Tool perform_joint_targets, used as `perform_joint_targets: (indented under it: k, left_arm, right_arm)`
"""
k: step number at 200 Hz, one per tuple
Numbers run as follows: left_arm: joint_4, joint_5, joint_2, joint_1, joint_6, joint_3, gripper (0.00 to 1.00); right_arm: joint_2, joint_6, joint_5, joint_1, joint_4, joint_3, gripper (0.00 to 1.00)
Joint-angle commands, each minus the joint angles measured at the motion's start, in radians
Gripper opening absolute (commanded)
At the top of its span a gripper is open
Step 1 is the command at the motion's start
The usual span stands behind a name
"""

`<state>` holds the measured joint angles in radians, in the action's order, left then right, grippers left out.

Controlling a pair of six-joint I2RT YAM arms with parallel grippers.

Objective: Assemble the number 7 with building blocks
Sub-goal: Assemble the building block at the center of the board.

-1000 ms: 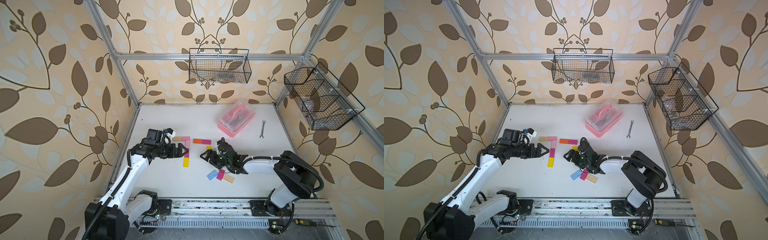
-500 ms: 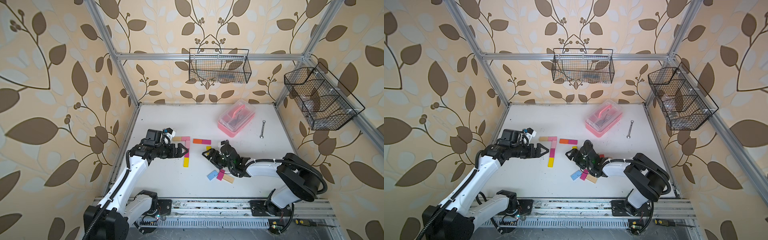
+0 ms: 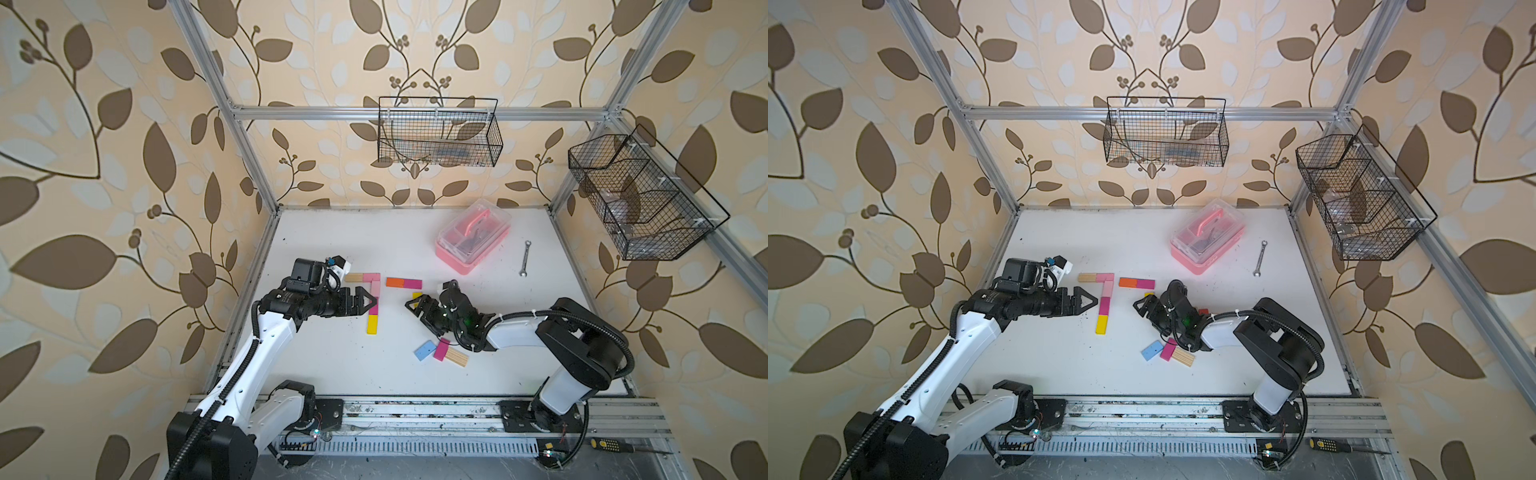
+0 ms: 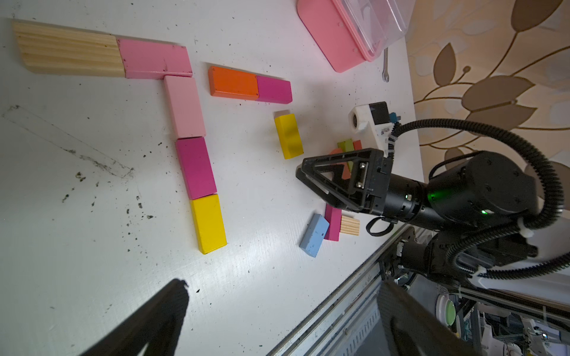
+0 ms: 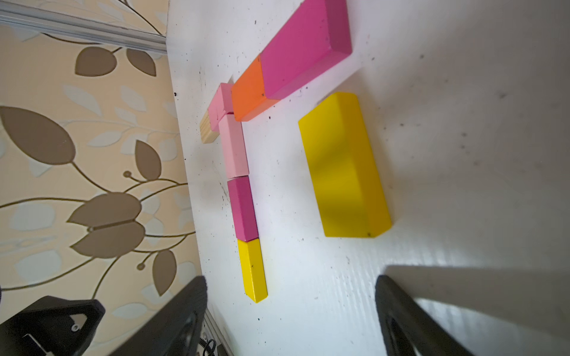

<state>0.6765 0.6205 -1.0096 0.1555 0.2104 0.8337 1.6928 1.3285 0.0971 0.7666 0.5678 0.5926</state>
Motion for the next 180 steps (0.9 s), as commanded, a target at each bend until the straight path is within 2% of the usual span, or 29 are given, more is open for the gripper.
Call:
perform_joint_targets:
  k: [1, 78, 180]
  left_arm:
    - [-0.012, 0.015, 0.011, -0.007, -0.022, -0.001, 0.99]
    - [-0.012, 0.018, 0.012, -0.007, -0.023, -0.001, 0.99]
    - [-0.012, 0.021, 0.011, -0.007, -0.023, -0.001, 0.99]
  right_arm:
    - [0.050, 0.057, -0.011, 0.009, 0.017, 0.012, 0.87]
    - [0.143, 0.135, -0.028, 0.005, 0.094, 0.015, 0.87]
    - [0.092, 0.100, -0.043, -0.027, 0.017, -0.011, 0.86]
